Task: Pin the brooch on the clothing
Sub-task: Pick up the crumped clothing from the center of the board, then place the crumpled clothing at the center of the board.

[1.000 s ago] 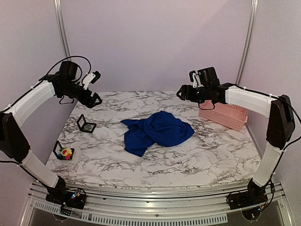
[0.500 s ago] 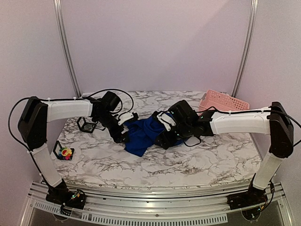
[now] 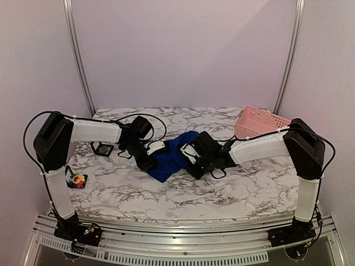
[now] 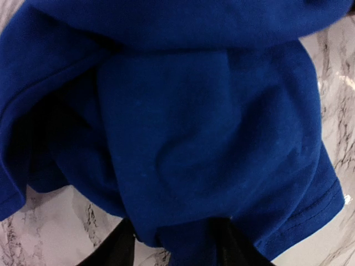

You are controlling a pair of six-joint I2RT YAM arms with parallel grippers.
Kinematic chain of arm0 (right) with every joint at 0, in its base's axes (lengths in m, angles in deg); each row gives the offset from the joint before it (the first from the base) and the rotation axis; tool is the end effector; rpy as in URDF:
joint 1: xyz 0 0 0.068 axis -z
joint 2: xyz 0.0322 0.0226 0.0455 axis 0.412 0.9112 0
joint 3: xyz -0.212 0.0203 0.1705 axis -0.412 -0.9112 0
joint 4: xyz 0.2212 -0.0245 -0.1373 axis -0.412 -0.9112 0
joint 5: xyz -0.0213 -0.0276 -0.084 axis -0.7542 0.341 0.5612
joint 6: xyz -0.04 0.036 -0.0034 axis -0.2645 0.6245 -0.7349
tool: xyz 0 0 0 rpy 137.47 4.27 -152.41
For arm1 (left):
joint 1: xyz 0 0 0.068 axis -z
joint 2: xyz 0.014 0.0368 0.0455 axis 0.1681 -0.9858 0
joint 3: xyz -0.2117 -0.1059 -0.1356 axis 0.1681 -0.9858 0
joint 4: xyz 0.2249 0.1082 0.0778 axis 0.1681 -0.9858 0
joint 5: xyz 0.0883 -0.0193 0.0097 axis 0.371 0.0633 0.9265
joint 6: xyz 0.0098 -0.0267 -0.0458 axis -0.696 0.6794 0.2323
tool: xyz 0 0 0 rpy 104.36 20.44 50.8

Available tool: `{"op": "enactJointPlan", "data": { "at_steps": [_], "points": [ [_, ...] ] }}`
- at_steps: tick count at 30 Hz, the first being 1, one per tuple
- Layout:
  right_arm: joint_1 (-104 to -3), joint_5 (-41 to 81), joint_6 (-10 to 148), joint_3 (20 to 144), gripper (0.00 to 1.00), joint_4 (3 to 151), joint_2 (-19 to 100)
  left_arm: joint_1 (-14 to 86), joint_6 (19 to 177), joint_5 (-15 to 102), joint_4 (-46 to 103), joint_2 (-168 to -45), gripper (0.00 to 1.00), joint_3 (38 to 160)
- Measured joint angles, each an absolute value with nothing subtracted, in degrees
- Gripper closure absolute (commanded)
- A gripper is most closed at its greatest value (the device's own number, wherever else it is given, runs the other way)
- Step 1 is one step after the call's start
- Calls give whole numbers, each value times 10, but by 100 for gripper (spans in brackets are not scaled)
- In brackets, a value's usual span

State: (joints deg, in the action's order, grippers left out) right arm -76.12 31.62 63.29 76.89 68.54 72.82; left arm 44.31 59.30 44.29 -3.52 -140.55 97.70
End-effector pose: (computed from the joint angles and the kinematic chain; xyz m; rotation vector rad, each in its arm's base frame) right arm 0.2572 0.3223 0.1487 -1.0367 2.2661 0.3052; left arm 0.3081 -0.2183 0.1544 1.4555 2.3539 -0.2166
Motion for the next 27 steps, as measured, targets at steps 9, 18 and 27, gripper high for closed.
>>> {"op": "enactJointPlan", "data": {
  "at_steps": [9, 18, 27],
  "points": [
    [-708, 304, 662, 848, 100, 629, 688, 418, 546, 477, -124, -1404, 100, 1095],
    [-649, 159, 677, 936, 100, 600, 467, 303, 541, 479, -250, -1265, 100, 1305],
    [-660, 52, 727, 927, 100, 620, 352, 285, 537, 438, -380, -1139, 100, 1403]
  ]
}}
